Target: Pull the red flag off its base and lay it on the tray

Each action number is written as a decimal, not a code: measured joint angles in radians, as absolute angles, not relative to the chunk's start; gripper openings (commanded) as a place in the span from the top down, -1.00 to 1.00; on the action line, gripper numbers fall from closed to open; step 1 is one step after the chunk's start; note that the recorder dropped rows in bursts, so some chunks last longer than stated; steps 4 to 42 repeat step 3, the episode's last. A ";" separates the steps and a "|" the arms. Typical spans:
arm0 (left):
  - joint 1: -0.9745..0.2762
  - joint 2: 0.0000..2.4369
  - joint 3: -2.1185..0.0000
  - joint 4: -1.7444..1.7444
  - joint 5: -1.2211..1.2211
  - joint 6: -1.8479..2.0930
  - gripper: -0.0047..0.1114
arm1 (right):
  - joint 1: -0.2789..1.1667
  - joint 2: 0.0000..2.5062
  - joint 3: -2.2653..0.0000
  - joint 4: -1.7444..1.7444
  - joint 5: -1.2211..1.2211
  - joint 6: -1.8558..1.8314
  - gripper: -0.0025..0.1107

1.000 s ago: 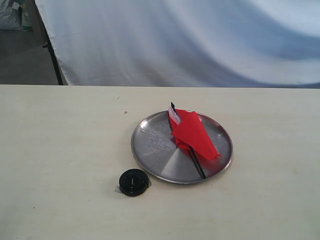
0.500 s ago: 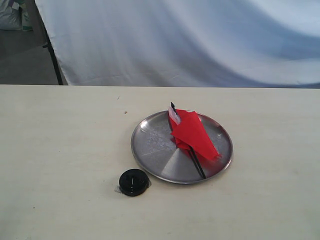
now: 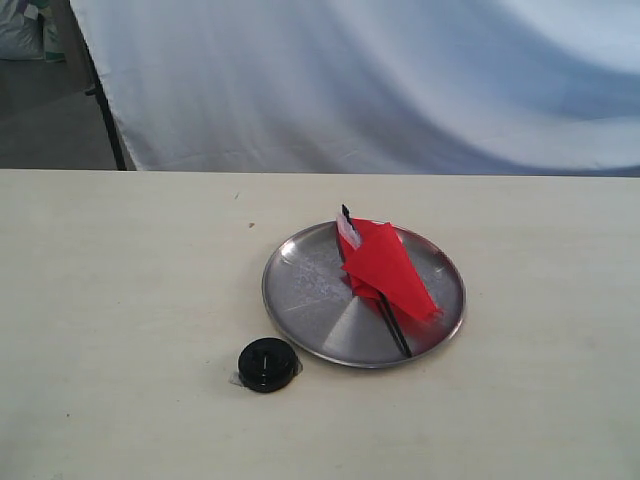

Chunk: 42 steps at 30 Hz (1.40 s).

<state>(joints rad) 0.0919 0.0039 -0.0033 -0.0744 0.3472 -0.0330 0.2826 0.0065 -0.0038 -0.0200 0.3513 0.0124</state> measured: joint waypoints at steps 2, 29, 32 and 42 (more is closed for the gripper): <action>0.092 0.004 -0.003 -0.074 0.347 -0.033 0.92 | 0.283 0.006 -0.004 -0.020 0.351 0.012 0.96; 0.092 0.004 -0.003 -0.074 0.347 -0.033 0.92 | 0.283 0.006 -0.004 -0.020 0.351 0.012 0.96; 0.092 0.004 -0.003 -0.074 0.347 -0.033 0.92 | 0.283 0.006 -0.004 -0.020 0.351 0.012 0.96; 0.092 0.004 -0.003 -0.074 0.347 -0.033 0.92 | 0.283 0.006 -0.004 -0.020 0.351 0.012 0.96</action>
